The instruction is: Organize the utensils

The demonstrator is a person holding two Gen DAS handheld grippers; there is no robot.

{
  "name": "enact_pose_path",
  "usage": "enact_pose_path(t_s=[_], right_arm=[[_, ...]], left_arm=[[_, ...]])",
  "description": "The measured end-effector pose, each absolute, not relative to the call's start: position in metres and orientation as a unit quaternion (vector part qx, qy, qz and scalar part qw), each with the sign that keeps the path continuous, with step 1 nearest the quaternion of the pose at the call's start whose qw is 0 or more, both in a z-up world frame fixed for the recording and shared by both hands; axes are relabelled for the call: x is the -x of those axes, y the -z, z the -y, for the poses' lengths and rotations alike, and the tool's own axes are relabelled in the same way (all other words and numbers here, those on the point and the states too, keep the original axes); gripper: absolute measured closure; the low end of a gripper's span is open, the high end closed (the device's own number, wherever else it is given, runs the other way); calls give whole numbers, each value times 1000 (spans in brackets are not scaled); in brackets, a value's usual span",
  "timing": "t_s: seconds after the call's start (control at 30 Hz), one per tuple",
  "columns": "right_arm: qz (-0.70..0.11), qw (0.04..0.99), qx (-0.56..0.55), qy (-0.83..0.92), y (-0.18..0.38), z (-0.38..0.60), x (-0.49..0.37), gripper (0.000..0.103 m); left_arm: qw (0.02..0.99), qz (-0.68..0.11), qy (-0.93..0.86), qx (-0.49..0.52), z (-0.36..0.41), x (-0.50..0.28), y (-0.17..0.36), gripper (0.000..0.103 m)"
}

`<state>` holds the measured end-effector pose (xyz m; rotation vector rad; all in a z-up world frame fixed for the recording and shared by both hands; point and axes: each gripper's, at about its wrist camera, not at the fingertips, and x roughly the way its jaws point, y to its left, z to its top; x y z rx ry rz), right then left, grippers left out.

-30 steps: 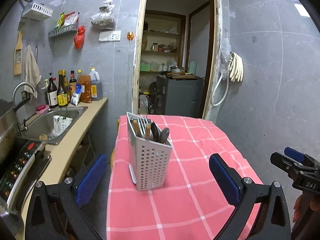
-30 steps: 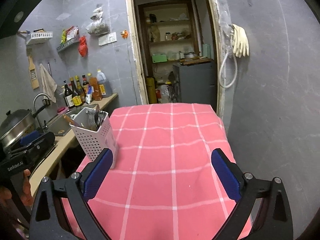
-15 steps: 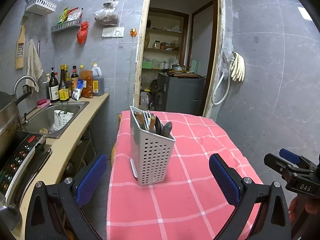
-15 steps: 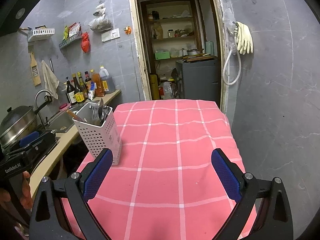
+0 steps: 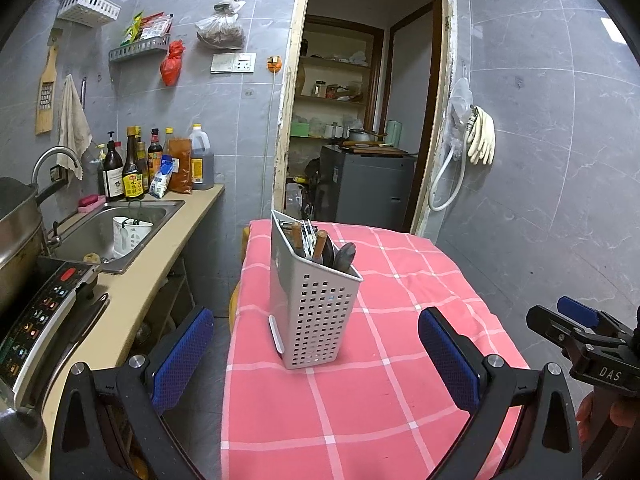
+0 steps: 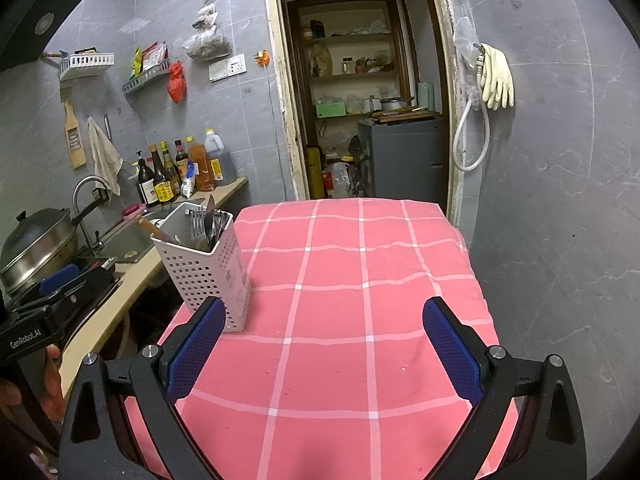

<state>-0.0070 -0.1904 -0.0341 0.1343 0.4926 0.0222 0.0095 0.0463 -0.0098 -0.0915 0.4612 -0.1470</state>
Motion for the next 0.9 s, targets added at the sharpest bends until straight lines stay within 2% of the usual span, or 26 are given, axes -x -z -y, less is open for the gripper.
enact_pose_path(t_s=[0.9], right_arm=[[-245, 967, -67, -13, 34, 188, 6, 6]], left_arm=[[970, -229, 73, 46, -47, -10, 9, 0]])
